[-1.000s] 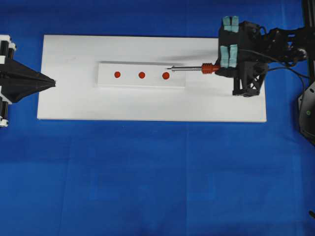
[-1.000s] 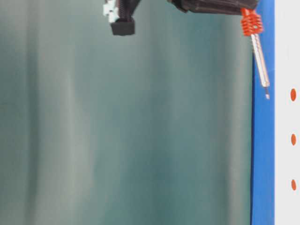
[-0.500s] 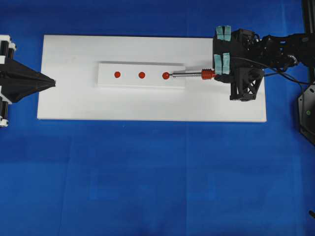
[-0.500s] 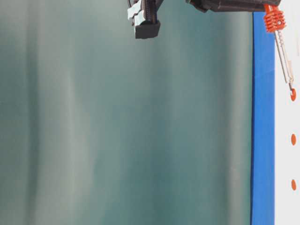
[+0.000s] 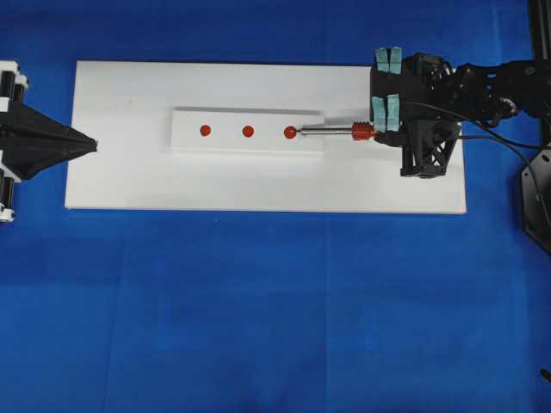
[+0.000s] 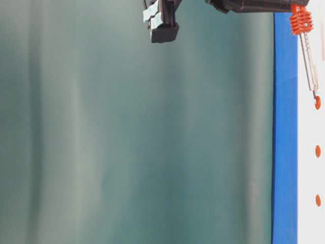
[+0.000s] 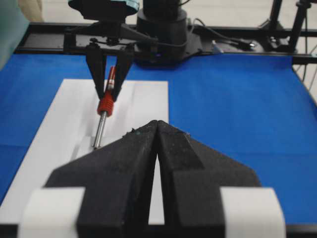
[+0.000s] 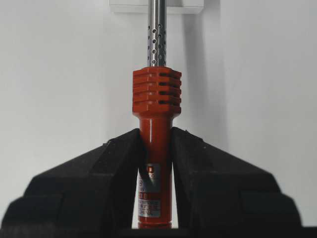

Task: Touch the tip of the soldering iron to the mark.
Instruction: 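Lower the iron tip onto the rightmost red dot, then raise the iron off the strip and pull it back right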

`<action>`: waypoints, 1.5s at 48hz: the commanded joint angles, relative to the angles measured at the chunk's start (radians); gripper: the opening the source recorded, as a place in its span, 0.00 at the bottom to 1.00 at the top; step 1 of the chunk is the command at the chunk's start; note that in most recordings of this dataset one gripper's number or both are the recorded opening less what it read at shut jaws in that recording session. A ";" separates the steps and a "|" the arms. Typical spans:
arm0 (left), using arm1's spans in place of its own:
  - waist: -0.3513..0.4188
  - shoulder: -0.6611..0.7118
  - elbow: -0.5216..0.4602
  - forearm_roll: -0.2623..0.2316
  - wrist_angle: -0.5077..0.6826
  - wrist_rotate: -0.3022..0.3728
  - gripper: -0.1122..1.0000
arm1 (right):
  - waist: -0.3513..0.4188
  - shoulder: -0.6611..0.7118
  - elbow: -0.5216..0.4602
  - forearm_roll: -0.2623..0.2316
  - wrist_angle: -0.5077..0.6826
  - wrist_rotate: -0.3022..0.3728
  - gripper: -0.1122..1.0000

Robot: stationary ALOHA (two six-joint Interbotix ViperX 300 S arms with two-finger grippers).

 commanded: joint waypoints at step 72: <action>0.003 0.002 -0.012 0.003 -0.012 0.000 0.10 | -0.009 -0.247 -0.112 -0.002 0.150 0.005 0.16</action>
